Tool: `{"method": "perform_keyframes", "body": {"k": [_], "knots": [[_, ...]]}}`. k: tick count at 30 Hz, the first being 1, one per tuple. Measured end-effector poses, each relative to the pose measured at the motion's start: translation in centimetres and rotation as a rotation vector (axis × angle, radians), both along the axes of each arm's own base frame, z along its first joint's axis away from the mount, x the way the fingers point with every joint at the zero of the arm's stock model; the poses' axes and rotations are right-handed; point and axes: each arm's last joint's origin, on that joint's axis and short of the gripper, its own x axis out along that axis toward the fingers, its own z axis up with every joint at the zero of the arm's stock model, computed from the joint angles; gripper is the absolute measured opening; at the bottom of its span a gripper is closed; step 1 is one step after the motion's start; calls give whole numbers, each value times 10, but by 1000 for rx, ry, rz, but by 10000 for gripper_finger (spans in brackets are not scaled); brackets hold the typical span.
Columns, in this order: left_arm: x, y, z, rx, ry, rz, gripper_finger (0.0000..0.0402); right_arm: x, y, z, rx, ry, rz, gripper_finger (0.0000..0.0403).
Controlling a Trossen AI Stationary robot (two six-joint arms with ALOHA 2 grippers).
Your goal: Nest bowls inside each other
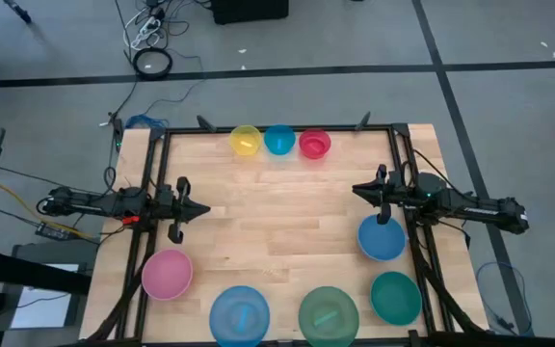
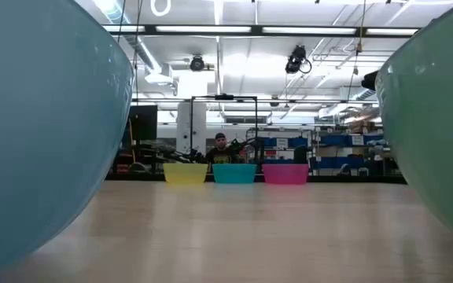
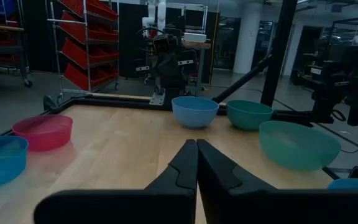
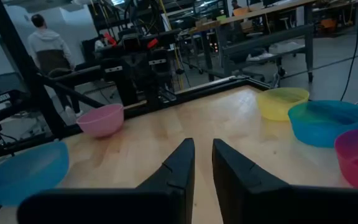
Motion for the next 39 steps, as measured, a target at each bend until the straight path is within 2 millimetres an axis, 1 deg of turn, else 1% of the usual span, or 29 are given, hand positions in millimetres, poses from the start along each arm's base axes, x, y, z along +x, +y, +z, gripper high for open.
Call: {"method": "perform_keyframes", "body": {"k": [6,9,12,17,20,22,24,31,35,39], "knots": [[0,0,1,-5,-5,3,13,0,0,0,0,1,0,48],[-1,1,6,-25,-59,44,13,0,0,0,0,0,0,48],[-2,2,12,-57,-128,41,13,0,0,0,0,0,0,48],[-4,2,21,-166,-218,23,13,0,0,0,0,0,0,48],[-5,2,24,-176,-252,14,13,0,-1,2,-2,-22,-42,48],[-4,2,23,-162,-247,15,13,-1,-2,6,-6,-63,-80,48],[-4,2,23,-166,-237,15,13,-1,-2,10,9,-106,-79,48],[-3,1,18,-175,-188,-6,13,-3,-3,21,157,-261,-64,48],[0,-3,11,-255,-97,-118,14,-3,-3,21,196,-264,-52,48],[6,-6,-2,-399,74,-196,15,-2,-2,18,220,-233,-29,48]]}}
